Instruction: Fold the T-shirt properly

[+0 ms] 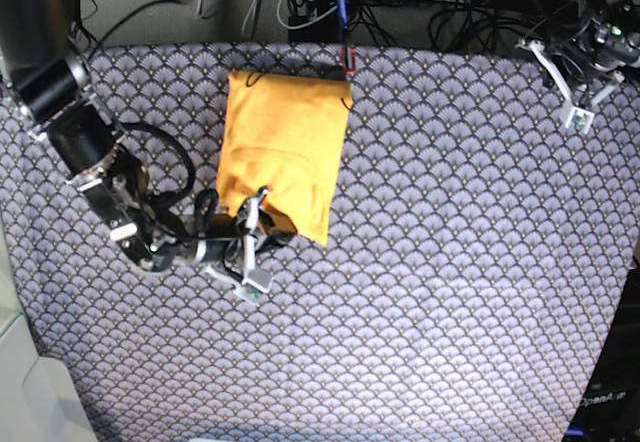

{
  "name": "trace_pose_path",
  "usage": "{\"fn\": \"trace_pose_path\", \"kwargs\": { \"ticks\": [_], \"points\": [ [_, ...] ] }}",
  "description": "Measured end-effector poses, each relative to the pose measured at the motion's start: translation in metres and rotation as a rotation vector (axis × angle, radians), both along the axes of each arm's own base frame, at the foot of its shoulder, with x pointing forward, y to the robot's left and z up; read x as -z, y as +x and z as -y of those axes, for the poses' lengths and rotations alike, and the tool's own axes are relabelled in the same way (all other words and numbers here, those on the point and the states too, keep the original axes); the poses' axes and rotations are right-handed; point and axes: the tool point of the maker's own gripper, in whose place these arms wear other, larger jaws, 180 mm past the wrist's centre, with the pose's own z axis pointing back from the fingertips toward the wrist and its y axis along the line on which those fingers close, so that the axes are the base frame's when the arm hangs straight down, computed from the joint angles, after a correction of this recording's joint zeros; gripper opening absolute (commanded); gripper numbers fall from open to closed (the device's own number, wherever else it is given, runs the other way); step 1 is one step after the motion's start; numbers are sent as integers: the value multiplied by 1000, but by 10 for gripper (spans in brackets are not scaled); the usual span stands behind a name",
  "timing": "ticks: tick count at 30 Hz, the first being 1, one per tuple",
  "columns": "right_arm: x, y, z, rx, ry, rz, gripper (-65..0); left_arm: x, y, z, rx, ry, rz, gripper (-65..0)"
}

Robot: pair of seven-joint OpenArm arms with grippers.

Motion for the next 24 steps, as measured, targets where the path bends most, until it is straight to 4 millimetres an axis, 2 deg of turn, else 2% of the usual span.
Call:
{"fn": "trace_pose_path", "kwargs": {
  "ticks": [5, 8, 14, 16, 19, 22, 24],
  "points": [
    [-33, -35, -36, -175, 18, 81, -602, -1, -1, -4, -7, 7, 0, -650],
    [-39, -56, -36, -228, 13, 98, -602, -7, -8, -21, -65, 23, 12, -650],
    [-28, -85, 21, -222, -84, 82, -603, -15, -30, -53, -161, 71, 5, -650],
    [-31, -90, 44, -166, -85, 87, -603, -18, -40, -65, -192, 105, -2, -650],
    [-43, -97, 88, -54, -109, 112, -603, -18, -65, -86, -242, 197, -81, -650],
    [-63, -112, 122, 57, -102, 157, -603, -15, -75, -88, -284, 229, -83, -650],
    [-63, -134, 143, 117, -121, 138, -603, -16, -78, -81, -300, 259, -56, -650]
  ]
}}
